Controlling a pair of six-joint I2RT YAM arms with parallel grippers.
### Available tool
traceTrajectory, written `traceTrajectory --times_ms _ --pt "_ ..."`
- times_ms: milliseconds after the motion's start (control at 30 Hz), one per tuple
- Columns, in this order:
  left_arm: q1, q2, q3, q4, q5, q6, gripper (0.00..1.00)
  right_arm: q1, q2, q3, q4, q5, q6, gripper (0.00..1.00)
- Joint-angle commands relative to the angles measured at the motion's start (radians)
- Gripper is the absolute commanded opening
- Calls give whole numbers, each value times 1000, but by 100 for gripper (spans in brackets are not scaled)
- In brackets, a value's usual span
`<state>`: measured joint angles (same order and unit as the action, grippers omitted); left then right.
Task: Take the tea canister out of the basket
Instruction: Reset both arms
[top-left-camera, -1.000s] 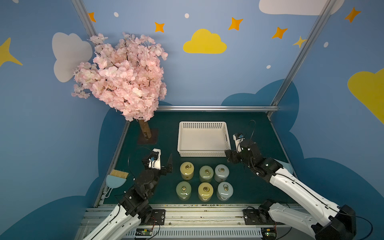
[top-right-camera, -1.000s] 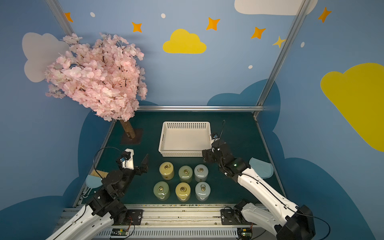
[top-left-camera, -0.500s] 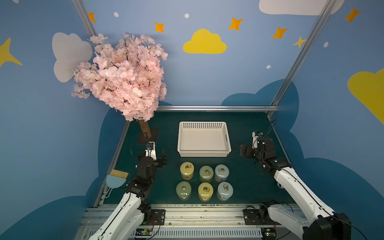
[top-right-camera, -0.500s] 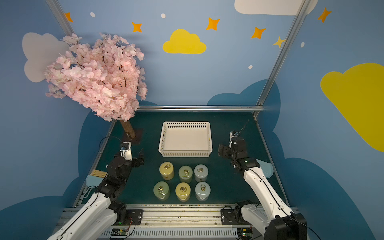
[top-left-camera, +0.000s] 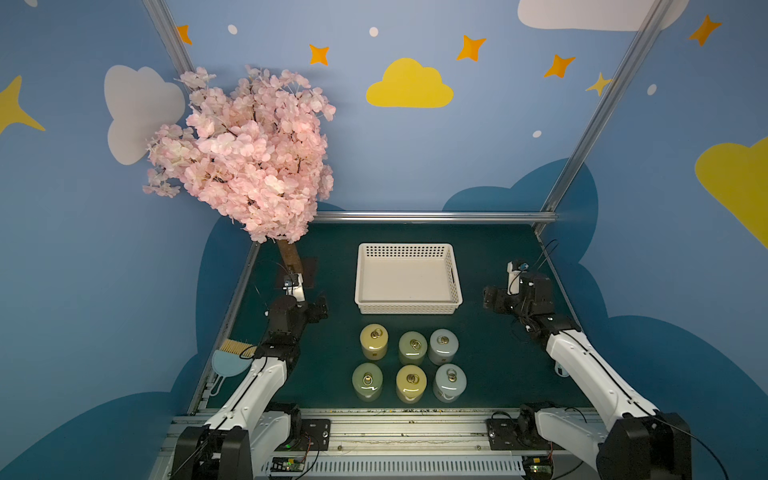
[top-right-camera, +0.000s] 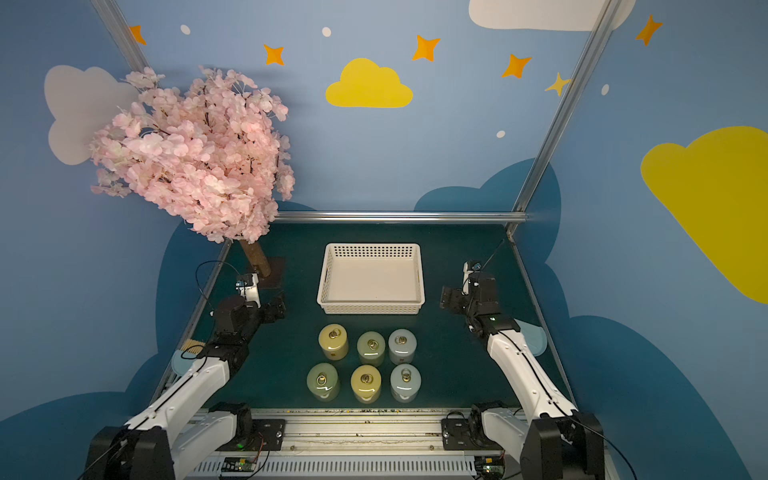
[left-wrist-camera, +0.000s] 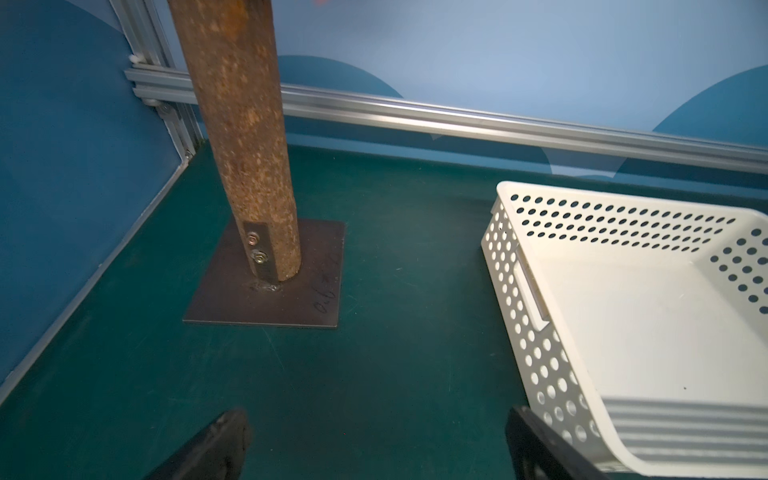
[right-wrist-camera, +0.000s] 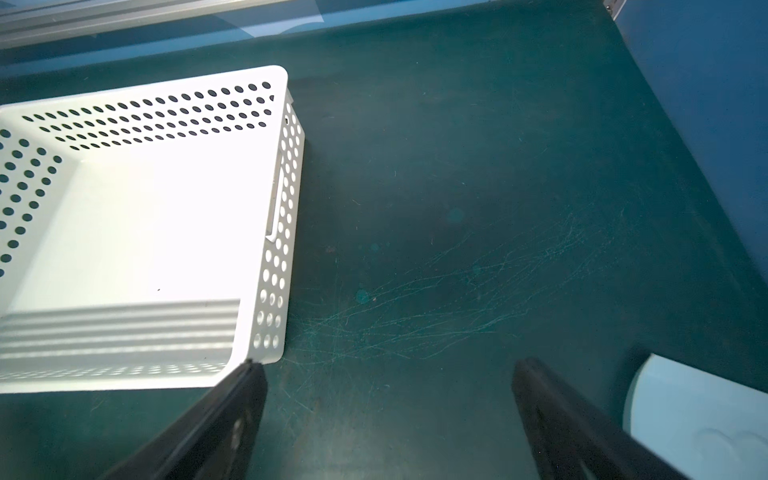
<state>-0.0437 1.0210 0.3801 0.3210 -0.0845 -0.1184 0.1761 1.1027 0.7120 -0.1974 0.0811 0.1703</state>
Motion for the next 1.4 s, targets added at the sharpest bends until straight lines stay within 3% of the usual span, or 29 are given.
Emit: traceTrajectory --times_ms 0,167,367,600,700,1100,1367 --pt "13 46 19 118 59 54 100 -6 19 0 62 -18 -22 98" --pt "35 192 39 183 83 118 100 -9 46 -3 111 -18 -41 98" --pt "74 363 21 368 161 125 100 -12 68 -6 158 -9 -66 98" --pt "78 534 -1 554 172 117 100 -15 110 -16 210 13 -107 98" --pt "82 516 25 478 156 115 100 -17 126 -27 245 7 -136 98" --pt "84 520 25 481 142 108 100 -62 230 -103 475 6 -228 98" --pt "85 516 25 482 142 110 100 -124 283 -220 688 -9 -183 98"
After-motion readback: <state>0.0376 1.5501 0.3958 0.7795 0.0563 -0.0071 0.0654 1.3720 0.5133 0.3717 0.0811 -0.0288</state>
